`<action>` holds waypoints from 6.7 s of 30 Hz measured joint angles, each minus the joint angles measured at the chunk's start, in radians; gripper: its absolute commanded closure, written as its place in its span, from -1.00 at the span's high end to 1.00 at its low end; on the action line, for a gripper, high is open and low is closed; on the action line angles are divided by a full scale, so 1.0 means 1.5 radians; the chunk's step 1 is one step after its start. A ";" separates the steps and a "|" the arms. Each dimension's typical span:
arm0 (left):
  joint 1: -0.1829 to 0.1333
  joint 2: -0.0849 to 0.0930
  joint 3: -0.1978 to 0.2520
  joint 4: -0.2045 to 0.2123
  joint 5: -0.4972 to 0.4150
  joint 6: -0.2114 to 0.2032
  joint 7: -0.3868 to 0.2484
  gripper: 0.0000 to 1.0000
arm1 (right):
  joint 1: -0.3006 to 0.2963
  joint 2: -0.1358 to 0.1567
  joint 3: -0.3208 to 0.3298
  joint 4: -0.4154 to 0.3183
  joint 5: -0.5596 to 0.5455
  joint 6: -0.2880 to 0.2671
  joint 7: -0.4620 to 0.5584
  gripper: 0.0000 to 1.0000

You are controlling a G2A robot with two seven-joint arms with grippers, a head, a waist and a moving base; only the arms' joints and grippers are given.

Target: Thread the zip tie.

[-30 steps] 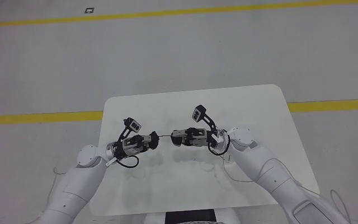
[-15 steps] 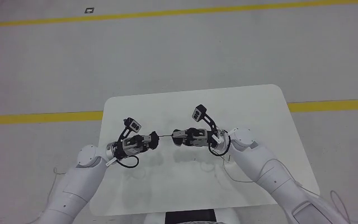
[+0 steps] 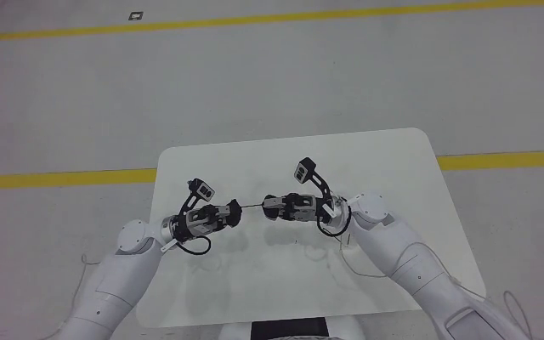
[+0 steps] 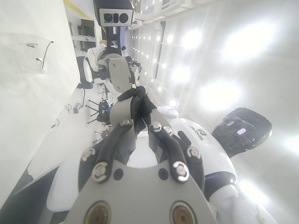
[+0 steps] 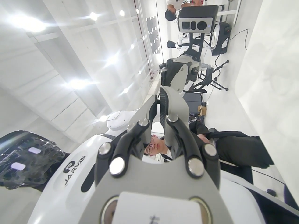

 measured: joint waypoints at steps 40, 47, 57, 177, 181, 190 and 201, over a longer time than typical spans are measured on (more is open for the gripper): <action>-0.016 0.000 0.035 -0.002 0.083 0.046 -0.031 1.00 | -0.021 -0.004 -0.001 -0.019 0.018 0.010 0.004 -1.00; -0.030 -0.005 0.054 0.004 0.076 0.034 -0.029 1.00 | -0.012 -0.015 -0.026 -0.001 0.039 0.010 0.018 -1.00; -0.028 -0.006 0.062 -0.017 0.083 0.045 -0.006 1.00 | -0.024 -0.014 -0.023 -0.019 0.028 0.017 -0.005 -1.00; -0.023 0.019 0.037 -0.025 0.136 0.039 0.024 -1.00 | -0.065 0.013 0.042 -0.053 -0.093 0.057 -0.057 1.00; -0.016 0.018 0.039 -0.038 0.125 0.037 0.026 -1.00 | -0.084 0.009 0.049 -0.056 -0.014 0.040 -0.077 1.00; -0.012 0.013 0.059 -0.040 0.099 0.050 0.021 -1.00 | -0.084 0.010 0.049 -0.056 -0.028 0.041 -0.077 1.00; 0.004 0.030 -0.001 -0.042 0.139 0.002 0.026 -1.00 | -0.108 0.046 0.126 -0.160 -0.296 0.093 -0.156 1.00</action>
